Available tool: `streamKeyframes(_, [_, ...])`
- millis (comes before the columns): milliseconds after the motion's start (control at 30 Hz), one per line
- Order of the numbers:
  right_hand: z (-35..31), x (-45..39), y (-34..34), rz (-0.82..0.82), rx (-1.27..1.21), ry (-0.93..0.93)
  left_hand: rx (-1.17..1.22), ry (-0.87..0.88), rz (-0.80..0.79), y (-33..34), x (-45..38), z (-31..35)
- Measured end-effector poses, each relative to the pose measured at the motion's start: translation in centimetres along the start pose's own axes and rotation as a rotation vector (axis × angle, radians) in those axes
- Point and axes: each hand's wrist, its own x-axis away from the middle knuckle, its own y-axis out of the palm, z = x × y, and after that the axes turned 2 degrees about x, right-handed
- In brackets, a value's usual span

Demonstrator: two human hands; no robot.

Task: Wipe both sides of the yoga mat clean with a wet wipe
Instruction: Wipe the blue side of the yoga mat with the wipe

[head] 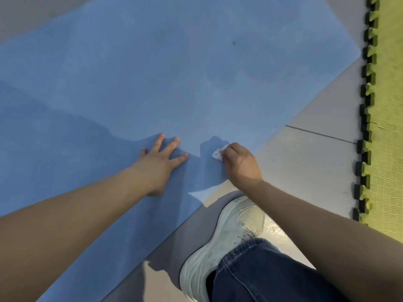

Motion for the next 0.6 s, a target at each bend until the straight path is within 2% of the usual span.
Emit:
streamKeyframes(67, [-2.6, 1.8, 0.7, -0.051, -0.040, -0.048, 0.034, -0.019, 0.012, -0.1, -0.1, 0.6])
streamKeyframes(200, [-7.8, 5.8, 2.8, -0.186, -0.167, -0.302, 0.057, -0.083, 0.060, -0.1, -0.8, 2.4])
streamKeyframes(267, [-7.6, 6.0, 3.3, -0.230, -0.167, -0.453, 0.015, -0.117, 0.079, -0.4, -1.2, 3.2])
streamKeyframes(333, [-5.6, 4.7, 2.8, -0.278, -0.141, -0.519, -0.017, -0.135, 0.111, -0.5, -1.5, 3.6])
streamKeyframes(400, [-2.5, 2.8, 1.5, -0.259, -0.093, -0.455, -0.029, -0.144, 0.133, -0.4, -1.7, 3.7])
streamKeyframes(533, [4.1, -0.5, -1.6, 0.004, 0.015, -0.103, -0.020, -0.158, 0.117, -0.2, -1.9, 3.7])
streamKeyframes(600, [5.8, -1.2, -2.0, 0.050, 0.042, -0.016, -0.021, -0.162, 0.105, -0.4, -1.9, 3.9])
